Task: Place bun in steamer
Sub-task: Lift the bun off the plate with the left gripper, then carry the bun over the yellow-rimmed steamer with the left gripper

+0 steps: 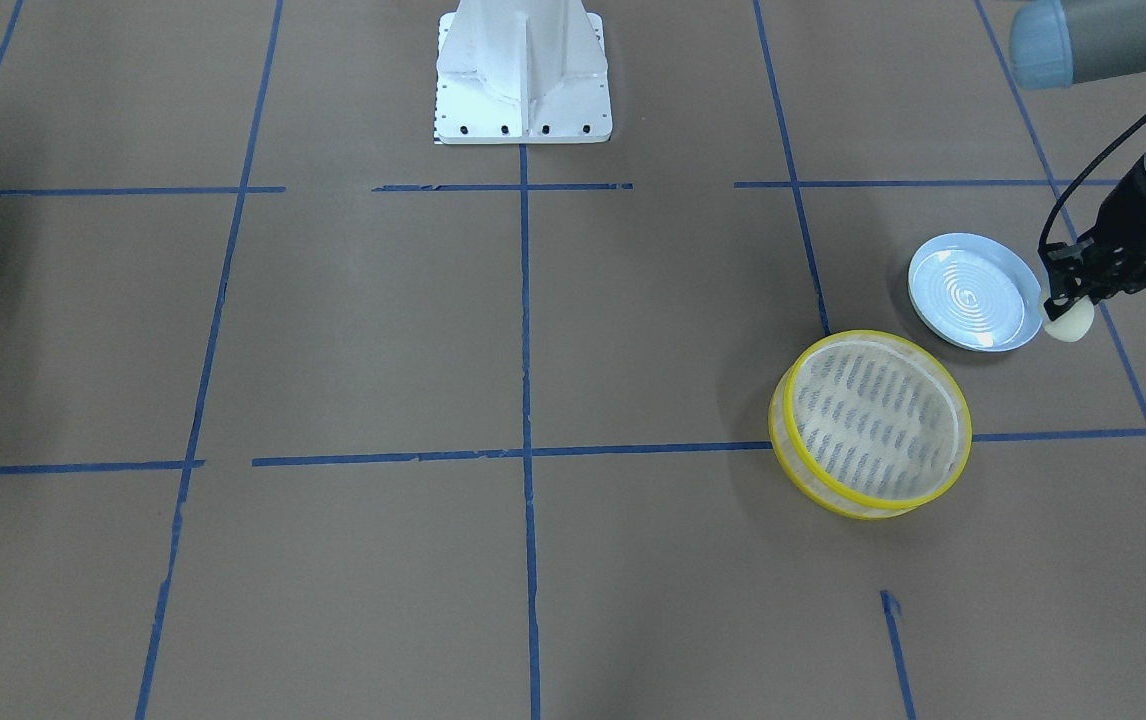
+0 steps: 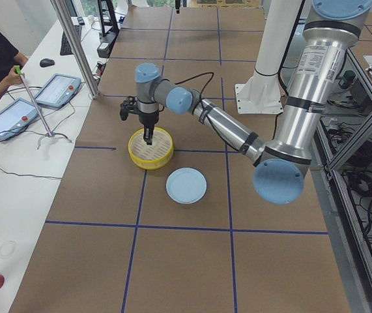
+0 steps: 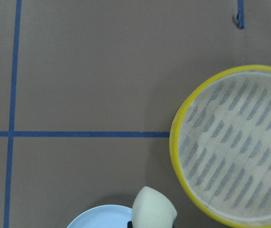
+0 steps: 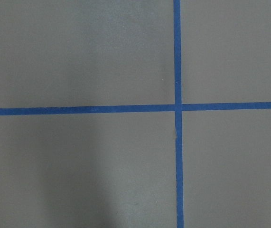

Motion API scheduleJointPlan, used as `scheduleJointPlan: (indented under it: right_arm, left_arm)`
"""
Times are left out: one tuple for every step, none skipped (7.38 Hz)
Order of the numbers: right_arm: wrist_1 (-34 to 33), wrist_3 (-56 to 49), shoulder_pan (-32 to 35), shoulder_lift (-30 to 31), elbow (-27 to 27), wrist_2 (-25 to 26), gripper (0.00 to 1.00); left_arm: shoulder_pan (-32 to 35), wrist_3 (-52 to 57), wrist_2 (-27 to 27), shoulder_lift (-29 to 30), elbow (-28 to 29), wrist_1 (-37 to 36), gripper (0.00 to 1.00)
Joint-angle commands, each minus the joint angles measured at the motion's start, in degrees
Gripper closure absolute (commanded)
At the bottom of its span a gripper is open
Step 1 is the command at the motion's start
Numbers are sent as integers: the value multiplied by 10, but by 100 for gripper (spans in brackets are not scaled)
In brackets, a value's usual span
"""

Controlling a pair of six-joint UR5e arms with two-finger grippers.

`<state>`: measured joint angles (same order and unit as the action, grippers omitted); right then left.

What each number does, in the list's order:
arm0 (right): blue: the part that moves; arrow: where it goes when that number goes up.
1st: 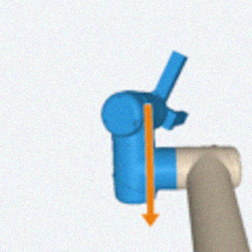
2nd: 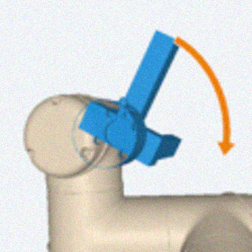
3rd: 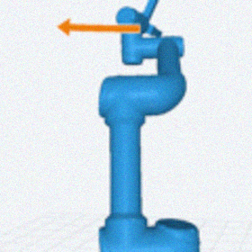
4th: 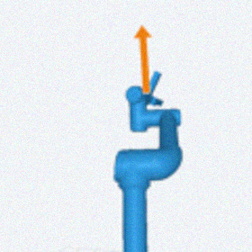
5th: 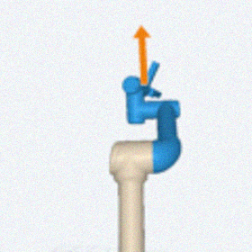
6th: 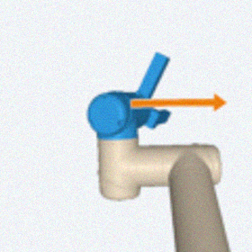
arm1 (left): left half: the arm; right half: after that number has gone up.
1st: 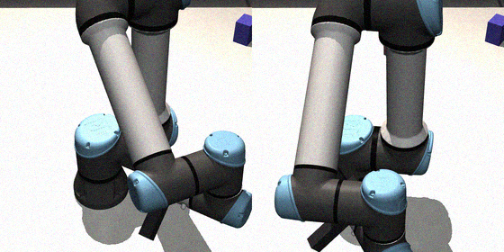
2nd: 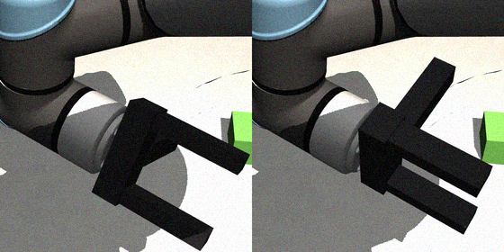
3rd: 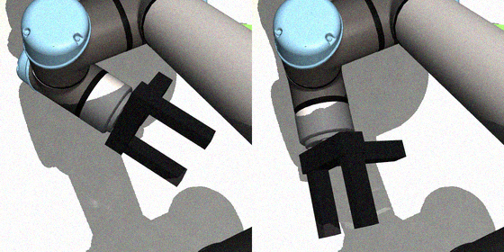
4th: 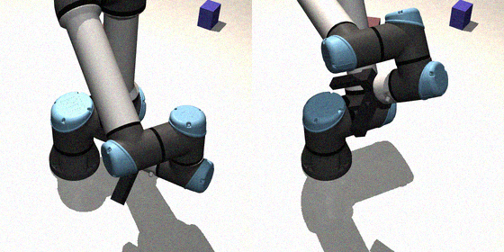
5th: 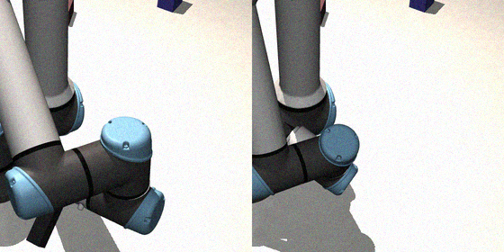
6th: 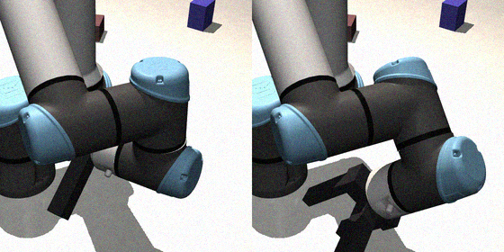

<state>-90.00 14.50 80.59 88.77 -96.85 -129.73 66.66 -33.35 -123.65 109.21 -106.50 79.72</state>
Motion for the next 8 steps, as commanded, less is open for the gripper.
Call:
scheduleJointPlan:
  right_arm:
    - [0, 0, 0, 0, 0, 0, 0]
    - [0, 0, 0, 0, 0, 0, 0]
    - [0, 0, -1, 0, 0, 0, 0]
    - [0, 0, 0, 0, 0, 0, 0]
    - [0, 0, 0, 0, 0, 0, 0]
    - [0, 0, 0, 0, 0, 0, 0]
    - [0, 0, 0, 0, 0, 0, 0]
    - [0, 0, 0, 0, 0, 0, 0]
  left_arm:
    - [-56, -14, -22, 85, 72, -10, 72]
    - [-74, -43, -22, 93, 100, 29, 72]
    - [-99, -77, -21, 93, 142, 106, 72]
    - [-117, -103, -19, 90, 168, 146, 72]
    - [-127, -106, -19, 87, 178, 156, 72]
    - [-129, -105, -18, 86, 193, 168, 72]
    - [-132, -106, -18, 84, 208, 190, 72]
    - [-137, -107, -12, 84, 222, 205, 72]
